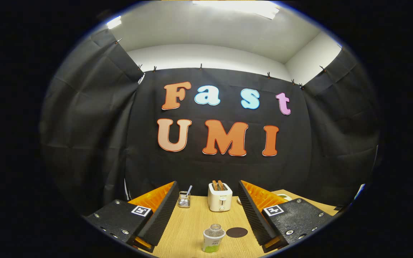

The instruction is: Take the bottle from table, then pour the juice into the cup, finally place the bottle on the coaster

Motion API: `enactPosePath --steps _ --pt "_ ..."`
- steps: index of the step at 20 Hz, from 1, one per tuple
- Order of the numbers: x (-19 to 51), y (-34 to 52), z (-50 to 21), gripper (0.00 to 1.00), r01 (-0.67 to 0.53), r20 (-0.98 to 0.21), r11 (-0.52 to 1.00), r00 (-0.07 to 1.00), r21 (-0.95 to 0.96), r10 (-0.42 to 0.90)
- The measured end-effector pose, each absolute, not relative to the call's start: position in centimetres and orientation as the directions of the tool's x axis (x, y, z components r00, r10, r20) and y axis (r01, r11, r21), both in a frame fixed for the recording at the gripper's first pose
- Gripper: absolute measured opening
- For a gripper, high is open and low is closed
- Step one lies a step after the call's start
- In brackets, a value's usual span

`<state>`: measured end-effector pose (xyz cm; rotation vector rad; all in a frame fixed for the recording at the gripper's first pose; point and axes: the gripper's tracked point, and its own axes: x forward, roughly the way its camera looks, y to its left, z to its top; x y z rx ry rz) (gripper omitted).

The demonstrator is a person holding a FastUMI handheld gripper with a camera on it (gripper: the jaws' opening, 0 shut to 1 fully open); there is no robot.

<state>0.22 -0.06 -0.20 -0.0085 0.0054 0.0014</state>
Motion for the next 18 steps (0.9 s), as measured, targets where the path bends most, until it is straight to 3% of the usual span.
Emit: enactPosePath --steps 18 --pt "0.3 -1.2 -2.4 0.98 0.025 -0.020 1.000 0.999 -0.016 -0.025"
